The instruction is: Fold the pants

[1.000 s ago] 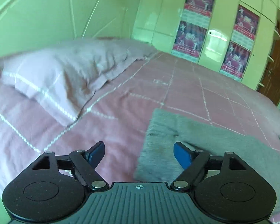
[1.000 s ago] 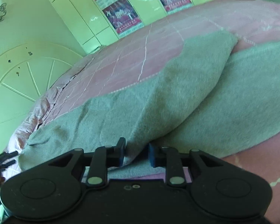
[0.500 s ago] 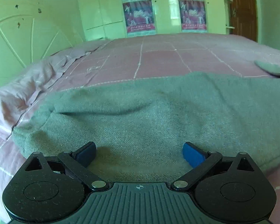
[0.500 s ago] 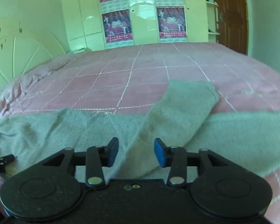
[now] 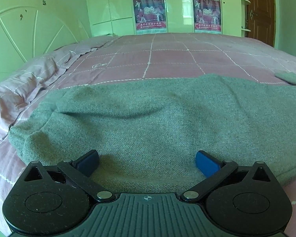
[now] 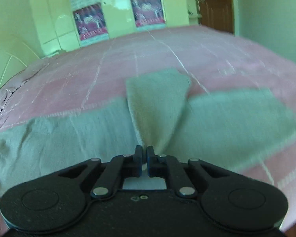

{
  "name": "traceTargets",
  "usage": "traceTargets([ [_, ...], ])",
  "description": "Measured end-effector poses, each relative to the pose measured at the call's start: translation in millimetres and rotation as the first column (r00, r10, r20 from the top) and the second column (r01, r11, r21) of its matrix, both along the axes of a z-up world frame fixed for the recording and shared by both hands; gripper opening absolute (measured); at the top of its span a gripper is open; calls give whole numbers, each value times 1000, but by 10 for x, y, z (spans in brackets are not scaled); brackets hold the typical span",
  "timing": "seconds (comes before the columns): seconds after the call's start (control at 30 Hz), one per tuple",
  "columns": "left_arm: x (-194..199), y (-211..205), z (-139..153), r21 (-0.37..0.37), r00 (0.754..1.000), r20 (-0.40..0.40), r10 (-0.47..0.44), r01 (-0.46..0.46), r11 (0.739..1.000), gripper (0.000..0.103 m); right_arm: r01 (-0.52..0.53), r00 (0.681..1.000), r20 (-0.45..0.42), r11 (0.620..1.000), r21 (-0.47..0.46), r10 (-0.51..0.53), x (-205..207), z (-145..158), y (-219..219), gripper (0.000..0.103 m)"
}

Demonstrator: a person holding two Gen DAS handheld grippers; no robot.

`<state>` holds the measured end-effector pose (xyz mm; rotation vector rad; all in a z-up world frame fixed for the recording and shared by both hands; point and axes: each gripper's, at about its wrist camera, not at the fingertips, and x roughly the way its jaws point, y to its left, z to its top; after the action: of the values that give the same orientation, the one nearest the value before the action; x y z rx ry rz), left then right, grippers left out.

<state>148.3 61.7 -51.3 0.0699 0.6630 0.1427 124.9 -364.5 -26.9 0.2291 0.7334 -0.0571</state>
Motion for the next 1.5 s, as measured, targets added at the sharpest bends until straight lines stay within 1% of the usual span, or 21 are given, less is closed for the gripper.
traceTargets([
  [0.07, 19, 20, 0, 0, 1000, -2, -1, 1, 1000, 103, 13, 1000, -16, 998, 55, -12, -26, -51, -110, 2],
  [0.1, 43, 45, 1, 0, 1000, -3, -1, 1, 1000, 103, 19, 1000, 21, 998, 60, -20, -34, 16, -122, 12],
  [0.17, 40, 42, 1, 1, 1000, -2, 0, 0, 1000, 103, -6, 996, 90, 999, 32, 3, 4, 168, -64, 15],
  [0.33, 57, -9, 6, 29, 1000, -4, 19, -19, 999, 103, -107, 989, 87, 983, -151, 121, 432, 220, 187, 15],
  [0.43, 46, -20, 10, 25, 1000, -8, 30, -30, 999, 103, -154, 984, 36, 941, -300, 173, 689, 100, 364, 14],
  [0.47, 44, -29, 8, 26, 999, -9, 33, -33, 999, 103, -164, 983, 18, 931, -327, 180, 742, 65, 372, 13],
  [0.5, 39, -42, 6, 28, 999, -10, 35, -34, 999, 103, -163, 983, 21, 928, -334, 180, 740, 54, 324, 5],
  [0.57, 40, -38, 6, 30, 999, -11, 36, -36, 999, 103, -99, 992, 46, 943, -318, 120, 681, 104, 179, 0],
  [0.63, 44, -39, 3, 32, 999, -11, 37, -36, 999, 103, -23, 996, 74, 974, -225, 40, 495, 169, -100, 0],
  [0.73, 45, -47, -1, 33, 999, -10, 39, -39, 999, 103, 86, 996, 11, 996, -18, -86, 207, 60, -623, 0],
  [0.8, 47, -46, -3, 33, 999, -10, 38, -38, 999, 103, 91, 996, -15, 995, 39, -91, 84, -35, -801, 4],
  [0.87, 53, -34, -6, 31, 999, -10, 37, -36, 999, 103, 81, 996, 25, 995, 56, -82, -13, 26, -837, 11],
  [1.0, 60, -25, -10, 30, 999, -11, 35, -35, 999, 103, 25, 996, 89, 996, -90, -17, 81, 245, -639, 30],
  [1.07, 64, -19, -15, 29, 999, -11, 33, -33, 999, 103, -56, 994, 76, 975, -215, 73, 277, 294, -465, 34],
  [1.13, 67, -17, -15, 29, 999, -11, 32, -32, 999, 103, -144, 983, 58, 927, -345, 175, 401, 313, -225, 36],
  [1.2, 67, -19, -17, 29, 999, -10, 32, -32, 999, 103, -220, 965, 20, 847, -484, 262, 545, 257, 33, 37],
  [1.3, 65, -15, -24, 31, 1000, -8, 27, -26, 999, 103, -304, 941, -73, 729, -614, 331, 809, 90, 272, 35],
  [1.37, 54, -6, -33, 30, 1000, -4, 20, -19, 999, 103, -334, 931, -113, 684, -649, 347, 945, 20, 326, 18],
  [1.4, 49, -2, -39, 28, 1000, -1, 17, -17, 999, 103, -320, 937, -105, 701, -638, 333, 993, 53, 289, 0],
  [1.43, 40, 10, -46, 24, 1000, 4, 13, -14, 1000, 103, -283, 949, -61, 751, -597, 309, 996, 147, 200, 0],
  [1.5, 19, 27, -67, 14, 1000, 15, 10, -10, 1000, 103, -158, 977, 59, 887, -434, 203, 908, 400, -130, 0],
])
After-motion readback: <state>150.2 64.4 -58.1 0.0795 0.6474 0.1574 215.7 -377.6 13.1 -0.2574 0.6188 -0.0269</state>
